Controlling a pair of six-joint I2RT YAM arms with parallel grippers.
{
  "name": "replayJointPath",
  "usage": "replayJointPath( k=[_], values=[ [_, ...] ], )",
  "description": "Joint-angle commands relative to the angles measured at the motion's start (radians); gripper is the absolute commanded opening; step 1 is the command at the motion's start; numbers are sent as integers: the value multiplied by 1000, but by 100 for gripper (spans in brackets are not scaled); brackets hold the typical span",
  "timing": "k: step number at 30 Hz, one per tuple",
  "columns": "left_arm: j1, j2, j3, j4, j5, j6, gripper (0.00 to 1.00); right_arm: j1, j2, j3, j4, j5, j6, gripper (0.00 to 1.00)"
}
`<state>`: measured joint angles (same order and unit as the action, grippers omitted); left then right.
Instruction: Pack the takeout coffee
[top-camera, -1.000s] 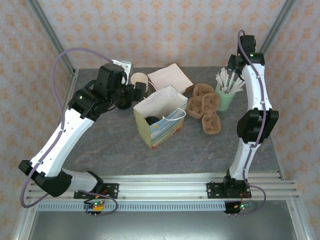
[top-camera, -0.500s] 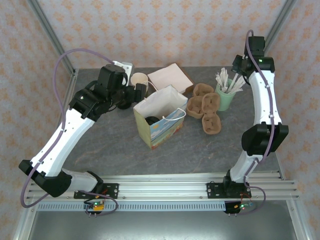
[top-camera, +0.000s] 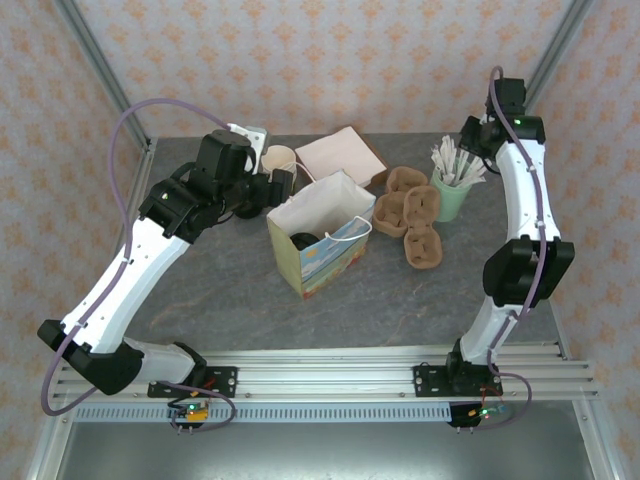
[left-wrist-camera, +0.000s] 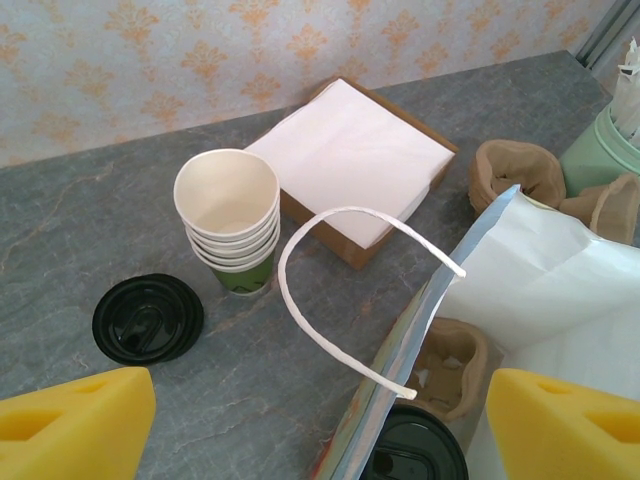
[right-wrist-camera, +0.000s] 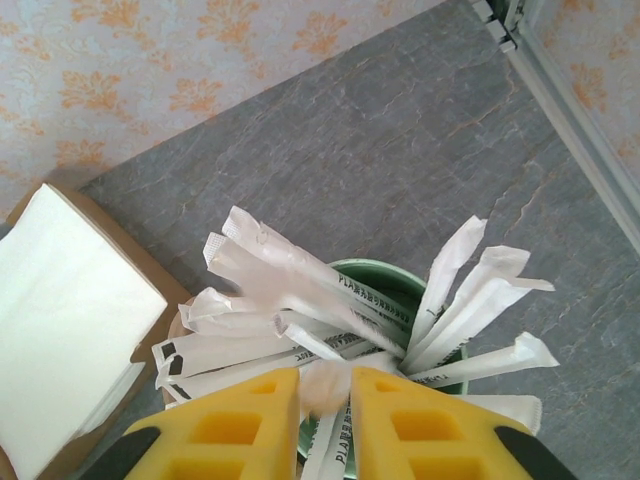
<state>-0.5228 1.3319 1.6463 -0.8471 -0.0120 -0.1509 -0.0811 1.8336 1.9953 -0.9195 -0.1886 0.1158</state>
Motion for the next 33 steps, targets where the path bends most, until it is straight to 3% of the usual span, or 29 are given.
replayJointPath(
  k=[1, 9, 18, 33],
  values=[
    [3, -28, -12, 16, -9, 22, 87, -2, 9, 8, 7, -18, 8, 23],
    [3, -25, -11, 13, -8, 23, 87, -2, 26, 0, 26, 10, 2, 20],
    [3, -25, -11, 8, -9, 25, 87, -2, 134, 80, -10, 141, -29, 21],
    [3, -14, -4, 8, -14, 28, 87, -10, 264, 204, -42, 159, -49, 22]
  ],
)
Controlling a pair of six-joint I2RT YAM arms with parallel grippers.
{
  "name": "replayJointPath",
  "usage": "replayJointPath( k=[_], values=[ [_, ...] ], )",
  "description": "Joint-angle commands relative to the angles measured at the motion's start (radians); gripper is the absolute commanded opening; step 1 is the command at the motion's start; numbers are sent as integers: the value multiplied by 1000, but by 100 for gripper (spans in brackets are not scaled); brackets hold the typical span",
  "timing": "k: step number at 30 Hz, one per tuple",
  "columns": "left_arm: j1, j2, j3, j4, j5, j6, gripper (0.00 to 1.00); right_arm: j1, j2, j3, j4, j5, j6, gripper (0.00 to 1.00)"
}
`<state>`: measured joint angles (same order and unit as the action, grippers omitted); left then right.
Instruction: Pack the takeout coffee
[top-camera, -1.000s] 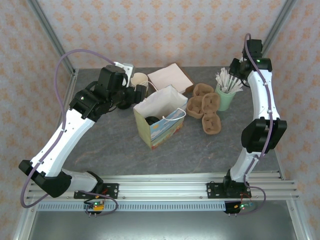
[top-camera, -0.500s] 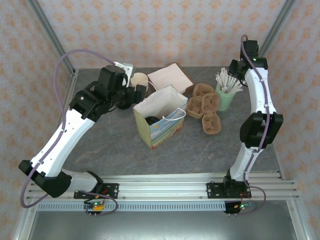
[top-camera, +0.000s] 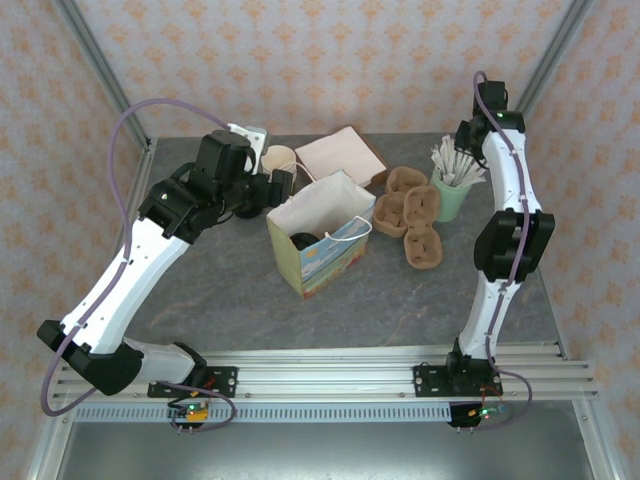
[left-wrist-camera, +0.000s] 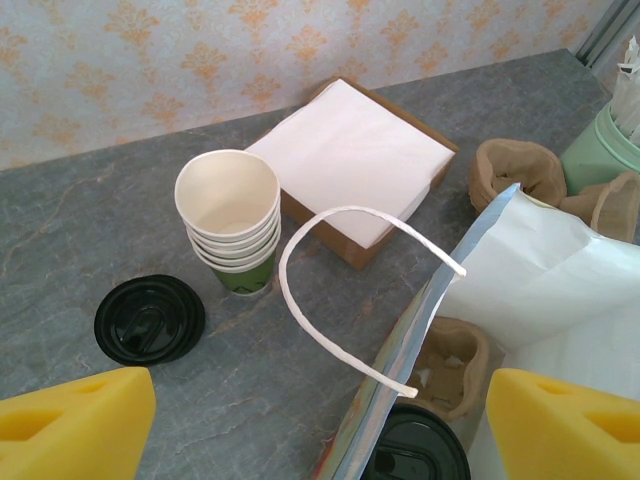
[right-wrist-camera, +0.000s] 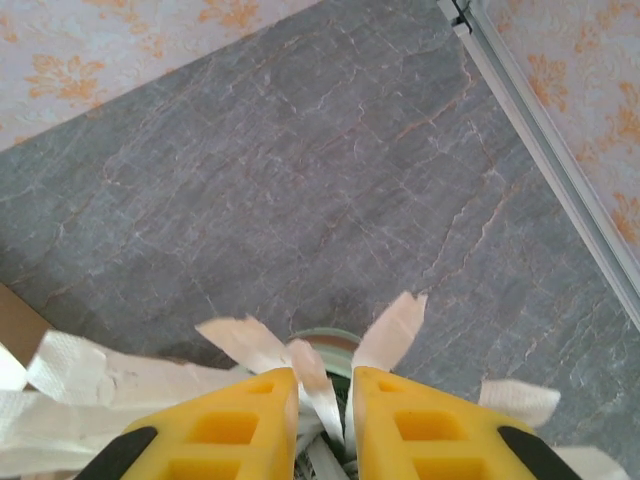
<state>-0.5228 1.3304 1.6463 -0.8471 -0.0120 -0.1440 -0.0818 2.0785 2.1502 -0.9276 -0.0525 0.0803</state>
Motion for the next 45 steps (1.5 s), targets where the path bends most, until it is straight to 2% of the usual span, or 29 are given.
replayJointPath(
  k=[1, 6, 16, 22, 28, 31, 37, 45],
  values=[
    [3, -12, -3, 8, -14, 21, 87, -9, 26, 52, -33, 21, -14, 22],
    [3, -11, -3, 7, -16, 21, 87, -13, 49, 72, -36, 14, -13, 21],
    [3, -4, 0, 7, -10, 21, 87, -13, 23, 95, -62, 5, -11, 8],
    [2, -7, -2, 11, -4, 18, 87, -13, -100, 69, -69, -2, 1, 5],
    [3, -31, -32, 34, -6, 4, 87, 1, -314, -33, -21, -32, 28, 3],
    [3, -49, -52, 47, -2, -6, 87, 42, -445, -79, 23, -39, 24, 2],
    [4, -86, -100, 74, -4, -23, 87, 176, -678, -155, 147, -147, 36, 0],
    [4, -92, -101, 61, -24, -23, 87, 429, -701, -103, 171, -299, 34, 0]
  ],
)
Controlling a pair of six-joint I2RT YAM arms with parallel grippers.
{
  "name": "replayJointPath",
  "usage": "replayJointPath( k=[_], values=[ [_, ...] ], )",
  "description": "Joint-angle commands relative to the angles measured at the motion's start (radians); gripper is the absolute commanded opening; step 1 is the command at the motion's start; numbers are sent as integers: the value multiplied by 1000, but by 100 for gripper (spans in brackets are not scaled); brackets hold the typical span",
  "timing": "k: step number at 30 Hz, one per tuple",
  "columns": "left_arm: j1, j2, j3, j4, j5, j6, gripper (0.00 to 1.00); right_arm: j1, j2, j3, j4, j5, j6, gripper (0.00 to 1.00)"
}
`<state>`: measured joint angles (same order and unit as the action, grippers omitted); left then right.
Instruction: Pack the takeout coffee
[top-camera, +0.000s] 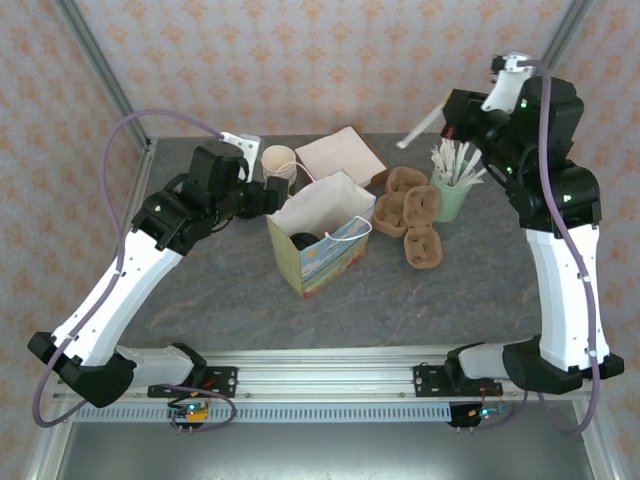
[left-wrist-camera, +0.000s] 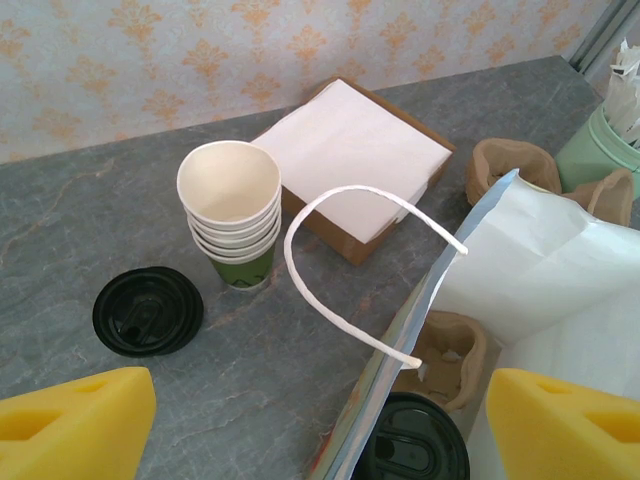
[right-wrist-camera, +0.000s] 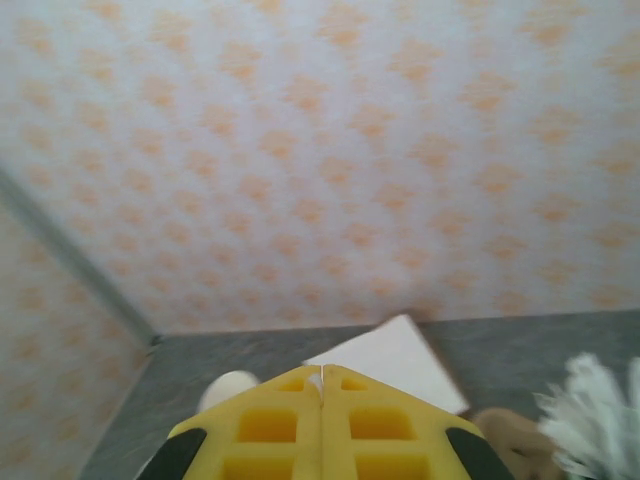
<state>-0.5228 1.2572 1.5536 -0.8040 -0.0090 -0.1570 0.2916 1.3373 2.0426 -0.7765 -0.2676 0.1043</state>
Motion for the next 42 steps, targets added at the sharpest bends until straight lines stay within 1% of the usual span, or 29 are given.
replayJointPath(
  k=[1, 4, 8, 17, 23, 28, 29, 30, 32, 36, 40, 42],
  values=[
    [4, -21, -11, 16, -38, -9, 87, 87, 47, 2, 26, -102, 14, 0],
    [6, -35, -30, 16, -68, -10, 87, 161, 69, -13, 52, -138, 20, 0],
    [6, -48, -36, 6, -78, -13, 87, 218, 114, -25, 25, -122, 0, 0],
    [6, -60, -62, 18, -77, -13, 87, 257, 144, -178, 51, -99, -6, 0],
    [6, -49, -72, 31, -73, -15, 87, 286, 207, -207, 64, -67, -40, 2],
    [6, -47, -82, 34, -88, -11, 87, 331, 263, -229, 48, -71, -53, 6],
    [5, -47, -82, 33, -92, -10, 87, 340, 268, -227, 39, -71, -57, 8],
    [6, -48, -84, 34, -95, -10, 87, 348, 269, -224, 26, -72, -62, 13],
    [6, -47, -88, 34, -98, -9, 87, 354, 263, -223, 3, -82, -69, 24],
    [7, -51, -100, 43, -97, -9, 87, 353, 207, -232, -42, -24, -85, 45],
    [9, -55, -107, 56, -92, -12, 87, 337, 105, -280, -47, 51, -89, 51],
    [14, -49, -107, 65, -100, -24, 87, 301, 50, -315, -42, 71, -78, 52]
  ],
)
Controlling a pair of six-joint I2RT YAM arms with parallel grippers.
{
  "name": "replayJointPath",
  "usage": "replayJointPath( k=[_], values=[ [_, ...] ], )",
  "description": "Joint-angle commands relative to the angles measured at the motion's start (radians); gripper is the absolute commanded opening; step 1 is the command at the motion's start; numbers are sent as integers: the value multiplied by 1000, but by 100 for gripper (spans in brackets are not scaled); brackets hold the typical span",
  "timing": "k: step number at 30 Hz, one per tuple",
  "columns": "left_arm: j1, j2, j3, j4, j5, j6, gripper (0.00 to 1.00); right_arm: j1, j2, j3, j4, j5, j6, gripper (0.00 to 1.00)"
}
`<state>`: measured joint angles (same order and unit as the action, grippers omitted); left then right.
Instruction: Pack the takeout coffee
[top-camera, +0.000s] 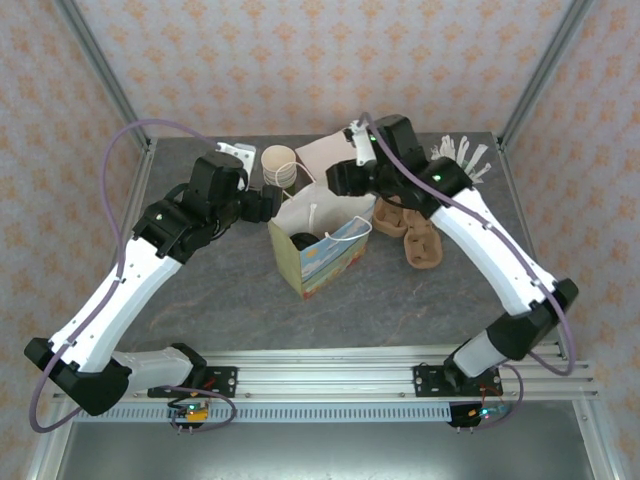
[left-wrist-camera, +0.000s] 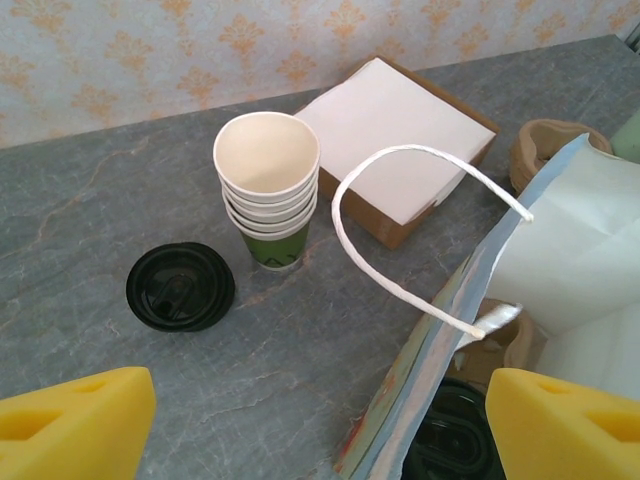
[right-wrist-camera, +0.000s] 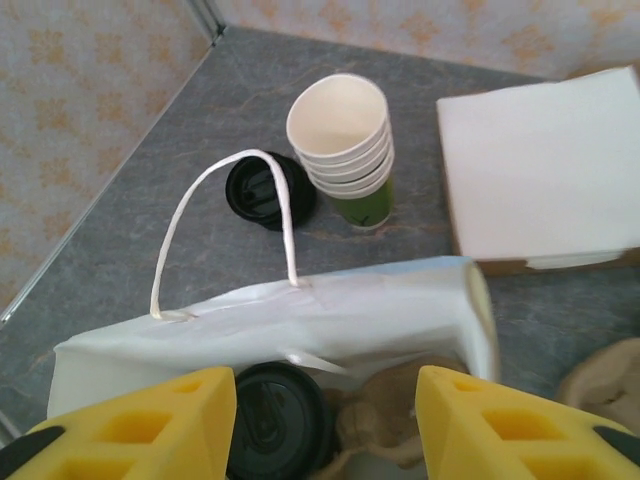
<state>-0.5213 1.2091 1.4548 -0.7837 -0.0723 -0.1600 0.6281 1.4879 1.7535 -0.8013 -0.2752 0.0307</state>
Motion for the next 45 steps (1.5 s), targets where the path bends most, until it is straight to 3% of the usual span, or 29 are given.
replayJointPath(
  k=[1, 6, 9, 14, 21, 27, 33, 45],
  values=[
    [19, 1, -5, 48, -36, -31, 87, -60, -123, -45, -10, 79, 3, 53],
    [126, 37, 4, 93, 21, -109, 86, -219, -191, -148, 70, 55, 104, 57],
    [208, 74, 4, 113, 80, -166, 86, -225, -180, -170, 91, 99, 99, 65],
    [269, 82, -48, 159, 110, -201, 85, -229, -127, -175, 103, 265, 49, 67],
    [279, 65, -84, 197, 141, -207, 85, -307, 194, 17, 113, 72, 108, 67],
    [280, 59, -61, 167, 125, -200, 85, -343, 532, 315, 61, 108, 128, 60],
    [279, 58, -38, 148, 122, -200, 85, -349, 770, 543, 19, 122, 94, 57],
    [280, 61, -32, 134, 123, -188, 85, -349, 1029, 727, 23, 123, 21, 55]
  ],
)
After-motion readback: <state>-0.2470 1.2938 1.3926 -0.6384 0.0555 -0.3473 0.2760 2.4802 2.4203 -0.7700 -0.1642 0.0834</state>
